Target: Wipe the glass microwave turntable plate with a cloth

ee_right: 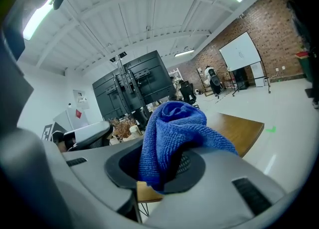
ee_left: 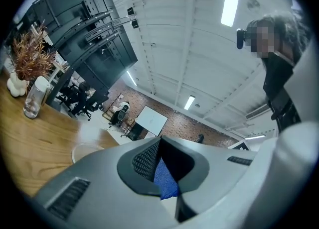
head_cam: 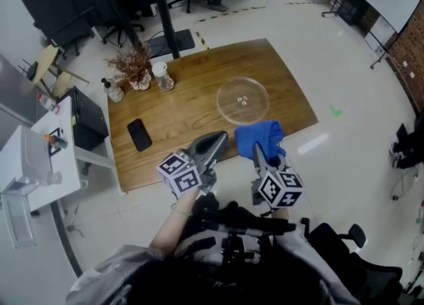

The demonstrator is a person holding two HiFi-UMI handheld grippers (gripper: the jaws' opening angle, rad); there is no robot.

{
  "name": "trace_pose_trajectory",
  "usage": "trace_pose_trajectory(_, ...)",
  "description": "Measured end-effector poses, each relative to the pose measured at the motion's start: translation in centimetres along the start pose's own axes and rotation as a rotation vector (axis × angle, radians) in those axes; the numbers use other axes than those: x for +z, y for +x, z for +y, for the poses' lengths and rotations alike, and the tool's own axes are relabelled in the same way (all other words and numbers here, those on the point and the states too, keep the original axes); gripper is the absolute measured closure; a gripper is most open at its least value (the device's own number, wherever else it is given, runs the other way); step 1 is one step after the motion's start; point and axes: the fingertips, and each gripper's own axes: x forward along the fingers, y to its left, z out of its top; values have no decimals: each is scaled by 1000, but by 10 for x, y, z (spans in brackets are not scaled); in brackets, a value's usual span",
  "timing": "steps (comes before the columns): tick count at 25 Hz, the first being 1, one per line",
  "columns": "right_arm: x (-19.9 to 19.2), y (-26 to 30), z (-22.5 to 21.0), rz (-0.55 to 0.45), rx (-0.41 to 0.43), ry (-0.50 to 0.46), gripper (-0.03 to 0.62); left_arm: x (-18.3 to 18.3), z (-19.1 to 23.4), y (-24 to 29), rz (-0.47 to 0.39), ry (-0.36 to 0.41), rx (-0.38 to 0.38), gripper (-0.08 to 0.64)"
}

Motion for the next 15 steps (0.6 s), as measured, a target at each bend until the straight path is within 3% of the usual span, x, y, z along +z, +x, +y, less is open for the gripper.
trace_pose_trajectory(10, -5, -7, 4, 27, 62, -22, 515, -2, -9, -9, -25, 13, 70, 563)
trace_pose_trajectory(15, -6, -12, 11, 2, 67, -4, 514, 6, -21, -6, -15, 35, 39, 563)
